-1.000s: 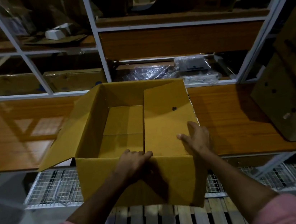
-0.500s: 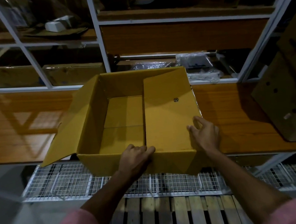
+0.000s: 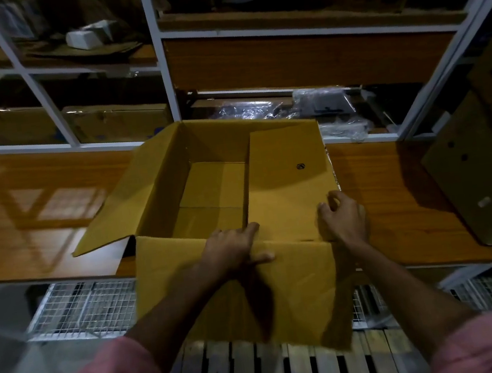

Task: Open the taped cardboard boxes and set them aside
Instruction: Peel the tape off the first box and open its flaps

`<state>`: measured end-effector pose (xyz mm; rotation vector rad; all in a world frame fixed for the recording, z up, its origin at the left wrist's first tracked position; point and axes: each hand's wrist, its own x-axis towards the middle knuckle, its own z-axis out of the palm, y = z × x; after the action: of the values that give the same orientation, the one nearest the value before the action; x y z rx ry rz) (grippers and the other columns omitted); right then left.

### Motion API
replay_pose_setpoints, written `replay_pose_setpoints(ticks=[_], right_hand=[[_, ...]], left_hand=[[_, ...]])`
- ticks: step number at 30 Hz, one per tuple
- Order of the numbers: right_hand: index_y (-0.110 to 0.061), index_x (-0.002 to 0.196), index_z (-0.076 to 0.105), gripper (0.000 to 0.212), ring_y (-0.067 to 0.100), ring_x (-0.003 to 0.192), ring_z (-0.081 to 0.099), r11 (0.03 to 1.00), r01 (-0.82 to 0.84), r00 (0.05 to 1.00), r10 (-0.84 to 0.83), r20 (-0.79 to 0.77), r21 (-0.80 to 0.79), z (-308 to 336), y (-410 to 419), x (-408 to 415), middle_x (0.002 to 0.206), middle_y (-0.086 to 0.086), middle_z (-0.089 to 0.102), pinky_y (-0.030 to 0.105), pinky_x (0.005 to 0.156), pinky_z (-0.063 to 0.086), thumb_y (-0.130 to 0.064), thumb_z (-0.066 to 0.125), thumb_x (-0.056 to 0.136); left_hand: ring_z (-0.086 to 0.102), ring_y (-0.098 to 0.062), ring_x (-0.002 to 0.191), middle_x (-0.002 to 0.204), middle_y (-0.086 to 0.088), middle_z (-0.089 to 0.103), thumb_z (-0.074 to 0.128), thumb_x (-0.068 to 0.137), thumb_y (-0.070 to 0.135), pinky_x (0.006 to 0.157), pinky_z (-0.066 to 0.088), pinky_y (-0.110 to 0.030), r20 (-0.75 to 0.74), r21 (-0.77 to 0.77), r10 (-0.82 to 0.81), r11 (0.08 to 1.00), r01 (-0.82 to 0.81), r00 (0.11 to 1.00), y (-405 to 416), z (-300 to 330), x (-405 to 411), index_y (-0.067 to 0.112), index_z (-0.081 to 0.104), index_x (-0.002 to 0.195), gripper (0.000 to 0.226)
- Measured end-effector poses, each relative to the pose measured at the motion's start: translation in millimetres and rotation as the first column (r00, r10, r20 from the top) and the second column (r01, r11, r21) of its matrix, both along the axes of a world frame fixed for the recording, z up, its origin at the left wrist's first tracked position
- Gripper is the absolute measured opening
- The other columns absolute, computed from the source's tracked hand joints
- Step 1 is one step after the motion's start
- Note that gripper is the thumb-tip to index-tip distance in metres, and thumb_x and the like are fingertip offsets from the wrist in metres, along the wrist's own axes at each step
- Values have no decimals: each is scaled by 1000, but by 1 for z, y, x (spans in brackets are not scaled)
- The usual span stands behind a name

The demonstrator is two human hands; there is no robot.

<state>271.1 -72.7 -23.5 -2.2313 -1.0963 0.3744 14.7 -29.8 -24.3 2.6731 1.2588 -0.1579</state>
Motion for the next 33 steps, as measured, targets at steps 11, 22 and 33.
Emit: replay_pose_setpoints(ticks=[11,22,33], right_hand=[[-7,102,68,18,17,91,56,718,-479,865,288,412,504,47,-42,-87,101,8,61,27,78,49,-14,53,94],[-20,146,40,48,32,141,41,924,-383,837,342,428,11,22,-17,-36,153,15,42,48,109,44,-36,48,102],[-15,149,33,63,36,146,25,945,-23,911,155,382,-328,1,2,33,157,18,31,56,116,27,-36,58,95]], left_hand=[[67,-22,99,111,-6,71,32,103,49,84,55,-42,785,-441,496,868,-227,371,13,63,51,20,55,138,50],[52,-26,129,141,-7,58,29,107,46,104,43,-43,615,-133,98,991,-20,783,2,56,94,18,46,147,52],[53,-27,118,129,-6,63,16,105,60,87,50,-42,20,165,-92,982,88,996,-18,-9,70,19,55,128,61]])
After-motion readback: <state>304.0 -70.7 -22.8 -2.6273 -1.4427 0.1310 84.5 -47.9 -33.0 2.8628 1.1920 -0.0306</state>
